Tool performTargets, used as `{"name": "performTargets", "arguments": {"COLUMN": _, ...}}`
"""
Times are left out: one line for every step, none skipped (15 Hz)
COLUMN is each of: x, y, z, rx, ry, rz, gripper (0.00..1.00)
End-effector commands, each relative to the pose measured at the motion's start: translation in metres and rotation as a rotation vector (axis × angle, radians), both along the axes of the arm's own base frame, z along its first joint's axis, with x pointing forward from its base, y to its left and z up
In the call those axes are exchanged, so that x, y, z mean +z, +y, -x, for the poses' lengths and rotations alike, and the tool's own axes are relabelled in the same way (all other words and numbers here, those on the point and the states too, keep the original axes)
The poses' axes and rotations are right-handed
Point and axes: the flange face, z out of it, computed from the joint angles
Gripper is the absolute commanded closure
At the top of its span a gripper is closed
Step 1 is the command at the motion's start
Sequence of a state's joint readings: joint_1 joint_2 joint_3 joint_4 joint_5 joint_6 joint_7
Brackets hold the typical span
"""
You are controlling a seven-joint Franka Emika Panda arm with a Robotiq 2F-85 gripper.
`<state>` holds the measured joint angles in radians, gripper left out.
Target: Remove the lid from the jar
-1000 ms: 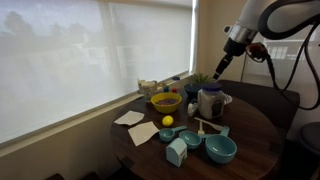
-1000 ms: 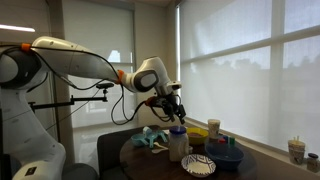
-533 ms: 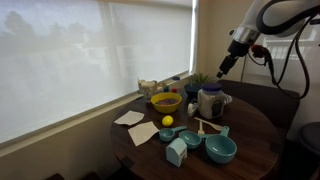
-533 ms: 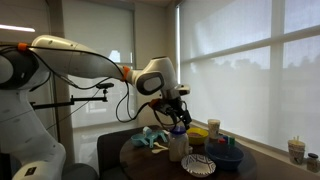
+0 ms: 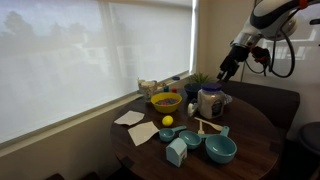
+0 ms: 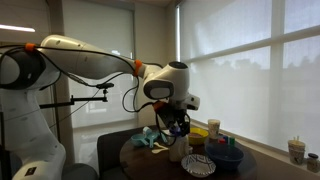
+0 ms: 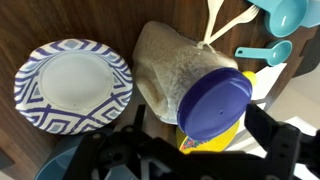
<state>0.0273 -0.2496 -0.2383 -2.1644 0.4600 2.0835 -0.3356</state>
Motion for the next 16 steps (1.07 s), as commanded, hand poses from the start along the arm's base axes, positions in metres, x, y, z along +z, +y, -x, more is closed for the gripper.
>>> {"name": "performTargets", "arguments": {"x": -0.013, "y": -0.010, "z": -0.018, "rx": 0.022, "ry": 0.021, "rz": -0.137, "gripper": 0.00}}
{"name": "performTargets", "arguments": {"x": -0.015, "y": -0.012, "z": -0.021, "rx": 0.025, "ry": 0.014, "rz": -0.172, "gripper": 0.00}}
{"name": "performTargets", "arguments": {"x": -0.017, "y": -0.014, "z": -0.023, "rx": 0.029, "ry": 0.010, "rz": -0.196, "gripper": 0.00}}
{"name": "performTargets", "arguments": {"x": -0.018, "y": -0.016, "z": -0.026, "rx": 0.032, "ry": 0.003, "rz": -0.224, "gripper": 0.00}}
{"name": "performTargets", "arguments": {"x": -0.019, "y": -0.017, "z": -0.028, "rx": 0.034, "ry": -0.002, "rz": -0.245, "gripper": 0.00}}
{"name": "performTargets", "arguments": {"x": -0.021, "y": -0.019, "z": -0.030, "rx": 0.037, "ry": -0.004, "rz": -0.264, "gripper": 0.00}}
{"name": "performTargets", "arguments": {"x": -0.022, "y": -0.020, "z": -0.032, "rx": 0.035, "ry": -0.001, "rz": -0.280, "gripper": 0.00}}
{"name": "performTargets", "arguments": {"x": -0.024, "y": -0.022, "z": -0.034, "rx": 0.033, "ry": 0.007, "rz": -0.293, "gripper": 0.00}}
{"name": "performTargets", "arguments": {"x": -0.027, "y": -0.023, "z": -0.035, "rx": 0.030, "ry": 0.016, "rz": -0.307, "gripper": 0.00}}
{"name": "performTargets", "arguments": {"x": -0.028, "y": -0.023, "z": -0.036, "rx": 0.028, "ry": 0.024, "rz": -0.315, "gripper": 0.00}}
{"name": "performTargets", "arguments": {"x": -0.030, "y": -0.024, "z": -0.038, "rx": 0.027, "ry": 0.029, "rz": -0.325, "gripper": 0.00}}
{"name": "performTargets", "arguments": {"x": -0.031, "y": -0.024, "z": -0.040, "rx": 0.025, "ry": 0.032, "rz": -0.335, "gripper": 0.00}}
{"name": "performTargets", "arguments": {"x": -0.033, "y": -0.024, "z": -0.042, "rx": 0.025, "ry": 0.035, "rz": -0.348, "gripper": 0.00}}
{"name": "performTargets", "arguments": {"x": -0.034, "y": -0.024, "z": -0.043, "rx": 0.024, "ry": 0.035, "rz": -0.357, "gripper": 0.00}}
{"name": "performTargets", "arguments": {"x": -0.035, "y": -0.023, "z": -0.045, "rx": 0.022, "ry": 0.037, "rz": -0.364, "gripper": 0.00}}
{"name": "performTargets", "arguments": {"x": -0.035, "y": -0.023, "z": -0.046, "rx": 0.022, "ry": 0.037, "rz": -0.373, "gripper": 0.00}}
